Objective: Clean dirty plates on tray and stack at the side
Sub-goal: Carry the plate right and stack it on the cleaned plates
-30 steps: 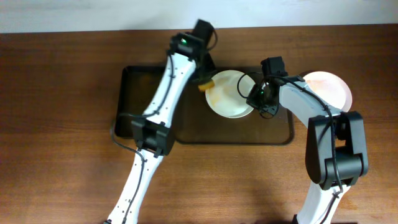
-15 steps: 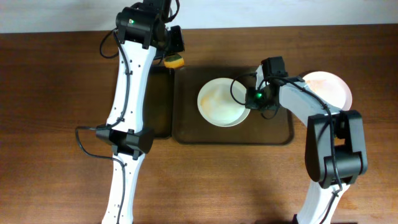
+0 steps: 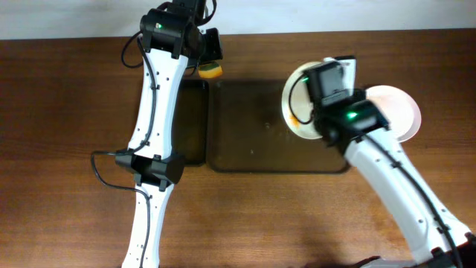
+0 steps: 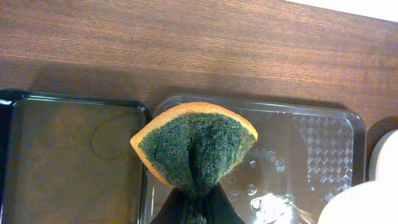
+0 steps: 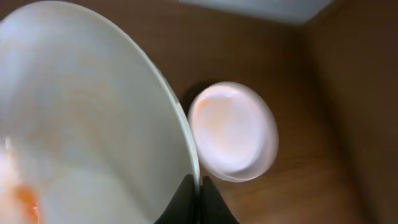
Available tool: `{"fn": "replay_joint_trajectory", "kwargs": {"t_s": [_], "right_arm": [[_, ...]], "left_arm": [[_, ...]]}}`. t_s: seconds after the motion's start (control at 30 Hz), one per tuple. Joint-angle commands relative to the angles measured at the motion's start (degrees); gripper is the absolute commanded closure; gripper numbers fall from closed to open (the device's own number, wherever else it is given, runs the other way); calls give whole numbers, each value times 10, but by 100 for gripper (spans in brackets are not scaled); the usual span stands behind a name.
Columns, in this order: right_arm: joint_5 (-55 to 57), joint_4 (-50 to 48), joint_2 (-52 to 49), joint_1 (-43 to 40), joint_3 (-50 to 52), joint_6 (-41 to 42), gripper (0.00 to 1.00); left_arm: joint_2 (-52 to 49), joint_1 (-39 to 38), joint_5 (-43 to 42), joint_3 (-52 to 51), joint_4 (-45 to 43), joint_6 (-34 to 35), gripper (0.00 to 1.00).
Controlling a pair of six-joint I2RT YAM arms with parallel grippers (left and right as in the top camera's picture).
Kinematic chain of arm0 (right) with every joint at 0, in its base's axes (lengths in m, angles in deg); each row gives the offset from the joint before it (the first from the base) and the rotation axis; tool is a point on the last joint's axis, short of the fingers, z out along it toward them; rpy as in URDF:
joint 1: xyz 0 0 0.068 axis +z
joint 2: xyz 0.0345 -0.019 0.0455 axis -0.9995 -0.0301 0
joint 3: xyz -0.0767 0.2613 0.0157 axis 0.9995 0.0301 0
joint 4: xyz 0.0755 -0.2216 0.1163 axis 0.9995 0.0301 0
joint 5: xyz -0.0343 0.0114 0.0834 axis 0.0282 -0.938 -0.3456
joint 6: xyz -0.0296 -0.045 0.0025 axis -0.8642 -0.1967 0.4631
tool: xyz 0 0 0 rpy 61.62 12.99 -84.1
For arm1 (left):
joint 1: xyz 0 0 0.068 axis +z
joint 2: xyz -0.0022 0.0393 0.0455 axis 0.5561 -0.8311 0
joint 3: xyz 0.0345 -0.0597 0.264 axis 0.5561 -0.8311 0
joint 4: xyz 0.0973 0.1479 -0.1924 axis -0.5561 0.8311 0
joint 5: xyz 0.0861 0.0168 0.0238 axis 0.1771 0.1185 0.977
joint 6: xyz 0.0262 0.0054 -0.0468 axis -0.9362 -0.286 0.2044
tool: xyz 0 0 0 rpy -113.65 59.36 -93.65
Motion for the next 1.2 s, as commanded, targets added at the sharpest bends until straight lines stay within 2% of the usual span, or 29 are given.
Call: {"fn": "replay_joint_trajectory", "kwargs": {"t_s": [0.0, 0.1, 0.43, 0.53, 0.67, 0.73, 0.8, 0.93, 1.03, 1.17], "right_arm": [[217, -4, -2, 63, -6, 19, 96], [238, -9, -2, 91, -6, 19, 96], [230, -21, -2, 92, -6, 20, 96], [125, -21, -2, 70, -6, 45, 96], [-195, -21, 2, -59, -7, 45, 96], [-337, -21, 3, -184, -6, 45, 96], [-420, -27, 0, -288, -6, 45, 96], [-471, -73, -42, -463, -6, 44, 96], [-470, -100, -116, -511, -6, 38, 96], [-464, -135, -214, -523, -6, 39, 96]], "left_arm": [[0, 1, -5, 0, -2, -9, 100], [0, 1, -5, 0, -2, -9, 100], [0, 1, -5, -15, -7, -2, 100], [0, 1, -5, -15, -7, 0, 100], [0, 1, -5, -15, -14, 10, 100], [0, 1, -5, -15, -16, 10, 100], [0, 1, -4, -15, -16, 10, 100], [0, 1, -4, -15, -15, 10, 100], [0, 1, -4, -15, -15, 10, 100], [0, 1, -4, -15, -9, 10, 100]]}}
